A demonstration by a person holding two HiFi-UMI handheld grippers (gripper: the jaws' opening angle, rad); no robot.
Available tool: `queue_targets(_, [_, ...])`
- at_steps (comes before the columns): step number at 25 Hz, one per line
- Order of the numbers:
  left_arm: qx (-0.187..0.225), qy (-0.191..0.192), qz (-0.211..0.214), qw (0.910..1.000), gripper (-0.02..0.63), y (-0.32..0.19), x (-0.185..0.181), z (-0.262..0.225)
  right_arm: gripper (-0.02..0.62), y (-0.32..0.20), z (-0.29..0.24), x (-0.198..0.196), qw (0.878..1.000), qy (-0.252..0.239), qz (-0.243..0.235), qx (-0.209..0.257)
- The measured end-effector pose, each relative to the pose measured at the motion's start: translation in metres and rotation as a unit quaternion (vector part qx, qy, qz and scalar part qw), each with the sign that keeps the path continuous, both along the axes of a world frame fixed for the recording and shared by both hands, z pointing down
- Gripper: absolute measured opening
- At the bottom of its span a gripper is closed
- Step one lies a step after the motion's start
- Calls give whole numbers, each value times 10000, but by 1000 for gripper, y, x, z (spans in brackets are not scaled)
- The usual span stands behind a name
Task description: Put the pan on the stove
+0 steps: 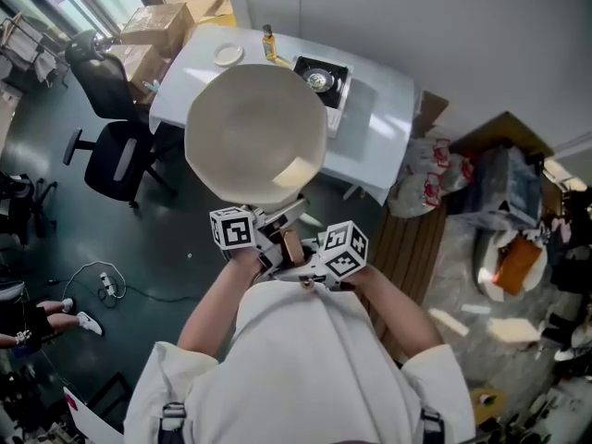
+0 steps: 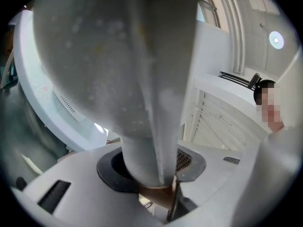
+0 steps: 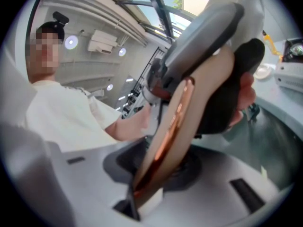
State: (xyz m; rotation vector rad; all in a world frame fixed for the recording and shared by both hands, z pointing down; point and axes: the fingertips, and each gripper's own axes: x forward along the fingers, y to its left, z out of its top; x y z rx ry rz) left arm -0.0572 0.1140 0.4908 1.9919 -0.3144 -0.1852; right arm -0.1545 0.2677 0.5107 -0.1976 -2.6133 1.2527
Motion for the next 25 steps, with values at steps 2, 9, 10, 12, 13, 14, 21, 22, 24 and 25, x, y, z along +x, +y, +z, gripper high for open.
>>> queue_targets(2, [8,-3,86,10000,176,-15,-3,1,121,-16,1,-5,10000,2,89,-3])
queue_targets(9, [62,-34,443,9990,176,-63,-13,3,121,-72,4,-25,9991,-7,424,61])
queue_targets(10, [91,-35,497,9987,176,-70,-14,2,121,-80,4,-28,9989,-10,469,78])
queue_targets(12, [121,-29,593,9982,176,-80,-15,2,121,-92,5,-32,9984,-11,560,103])
queue_targets(13, [121,-37,632,9979,176,-84,-15,2,121,-97,4,-34,9981,-13,604,105])
queue_targets(14, [116,-51,665,9977,176,-87,-16,3,121,-101,4,-35,9979,-17,647,99])
queue_targets(21, [57,-29,820,9966,176,-104,-7,6,122,-122,7,-31,9969,-16,789,36])
queue_targets(22, [50,-37,826,9966,176,-107,-5,7,121,-124,7,-29,9969,-16,791,28])
queue_targets(24, [24,-37,826,9966,176,-111,-1,10,123,-128,8,-25,9969,-5,781,24])
queue_targets(25, [4,-27,818,9966,176,-113,1,11,123,-130,9,-23,9970,10,768,29])
